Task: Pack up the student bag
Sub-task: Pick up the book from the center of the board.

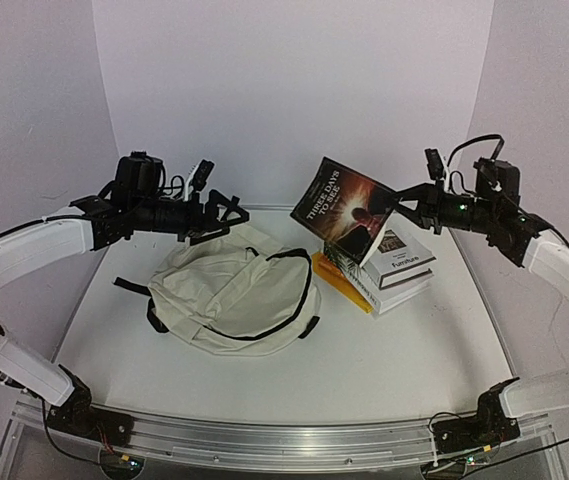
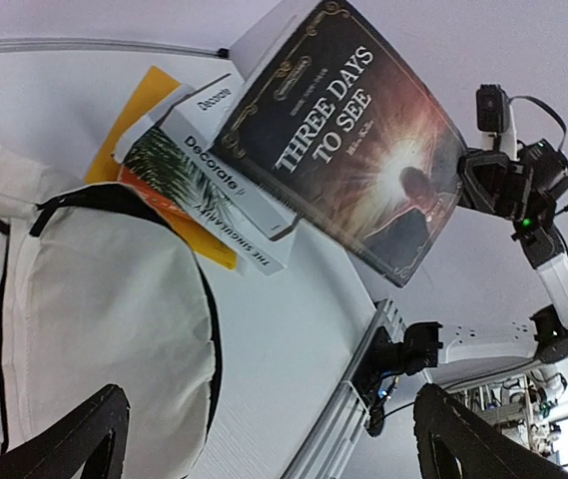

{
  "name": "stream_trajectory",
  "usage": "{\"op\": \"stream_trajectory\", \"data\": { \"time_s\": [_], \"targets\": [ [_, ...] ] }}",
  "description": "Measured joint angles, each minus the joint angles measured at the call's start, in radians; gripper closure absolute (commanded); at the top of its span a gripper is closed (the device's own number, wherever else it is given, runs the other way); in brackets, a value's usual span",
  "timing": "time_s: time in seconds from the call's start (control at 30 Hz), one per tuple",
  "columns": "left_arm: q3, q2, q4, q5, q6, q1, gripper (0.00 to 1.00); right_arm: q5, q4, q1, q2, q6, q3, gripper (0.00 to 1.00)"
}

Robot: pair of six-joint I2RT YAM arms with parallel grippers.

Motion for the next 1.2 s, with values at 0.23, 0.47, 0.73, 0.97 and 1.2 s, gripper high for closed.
{"op": "stream_trajectory", "data": {
  "time_s": [0.23,0.47,0.73,0.97,1.2],
  "targets": [
    [0.061,0.033,0.035,0.101,0.017,-0.001,0.00,-0.145,0.014,0.127,0.065,-0.020,0.097,1.00],
    [0.075,0.034,0.034,0.125,0.040,-0.001,0.01,-0.261,0.068,0.182,0.117,-0.017,0.121,1.00],
    [0.076,0.041,0.075,0.259,0.010,0.010,0.24,-0.337,0.080,0.202,0.171,-0.024,0.134,1.00],
    [0.067,0.067,0.153,0.326,-0.042,0.024,0.13,-0.392,0.114,0.212,0.172,-0.029,0.157,1.00],
    [0.066,0.073,0.158,0.324,-0.051,0.020,0.05,-0.406,0.130,0.230,0.178,-0.029,0.157,1.00]
  ]
}}
